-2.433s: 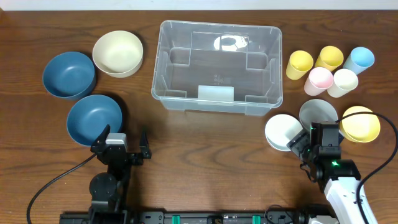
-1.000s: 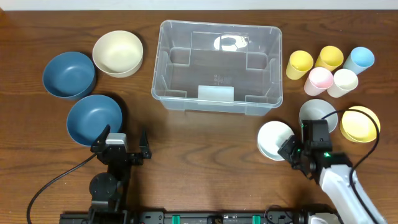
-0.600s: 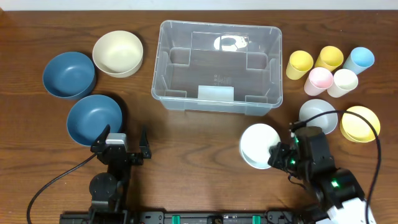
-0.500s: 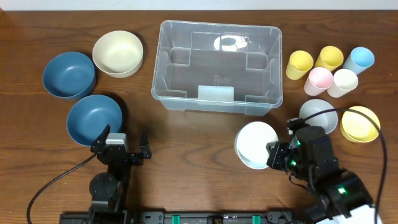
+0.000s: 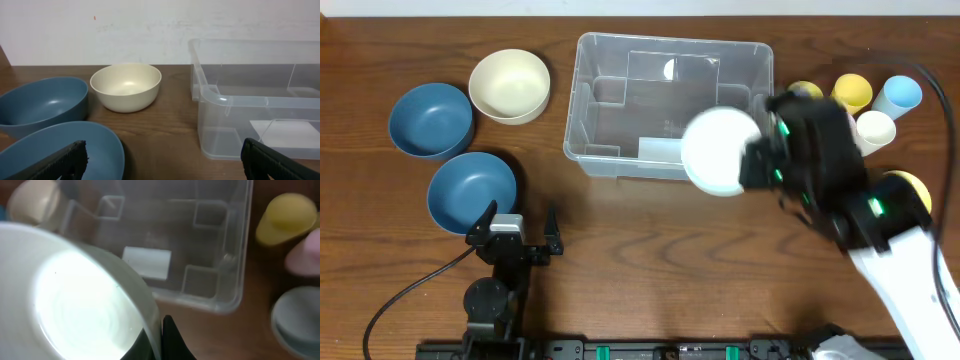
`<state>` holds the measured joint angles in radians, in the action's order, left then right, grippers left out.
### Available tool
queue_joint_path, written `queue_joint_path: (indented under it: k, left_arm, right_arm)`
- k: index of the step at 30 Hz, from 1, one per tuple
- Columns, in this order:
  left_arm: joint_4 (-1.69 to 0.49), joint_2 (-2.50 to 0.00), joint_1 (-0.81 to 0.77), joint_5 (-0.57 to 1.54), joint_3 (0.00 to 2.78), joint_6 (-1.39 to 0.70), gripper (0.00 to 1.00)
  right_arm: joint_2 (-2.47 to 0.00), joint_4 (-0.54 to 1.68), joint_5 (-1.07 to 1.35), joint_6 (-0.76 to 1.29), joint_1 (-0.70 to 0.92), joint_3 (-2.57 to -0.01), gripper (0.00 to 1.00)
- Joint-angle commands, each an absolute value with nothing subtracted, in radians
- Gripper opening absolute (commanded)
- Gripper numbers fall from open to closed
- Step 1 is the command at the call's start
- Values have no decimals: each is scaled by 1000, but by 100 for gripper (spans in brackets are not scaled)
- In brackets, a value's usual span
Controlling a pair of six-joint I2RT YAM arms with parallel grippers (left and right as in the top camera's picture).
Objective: Pack container
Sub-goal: 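Lift the white bowl and lower it into the clear container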
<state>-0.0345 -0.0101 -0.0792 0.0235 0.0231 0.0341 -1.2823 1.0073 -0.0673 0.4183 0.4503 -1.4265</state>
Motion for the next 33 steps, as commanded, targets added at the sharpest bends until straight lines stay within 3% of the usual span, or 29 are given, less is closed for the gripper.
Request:
queue_joint_path:
  k: [1,18,33]
  left_arm:
    - [-72,-4,-74,12,4,48,98]
    - [-71,-4,-74,12,4,48,98]
    - [-72,-4,-74,12,4,48,98]
  right_arm:
    - [-1433,1018,-179,349,458,-1559,2]
    - [-1882,773,-437,309,428,-1655,1]
    - [-2101,638,-414,268,296,-1655,1]
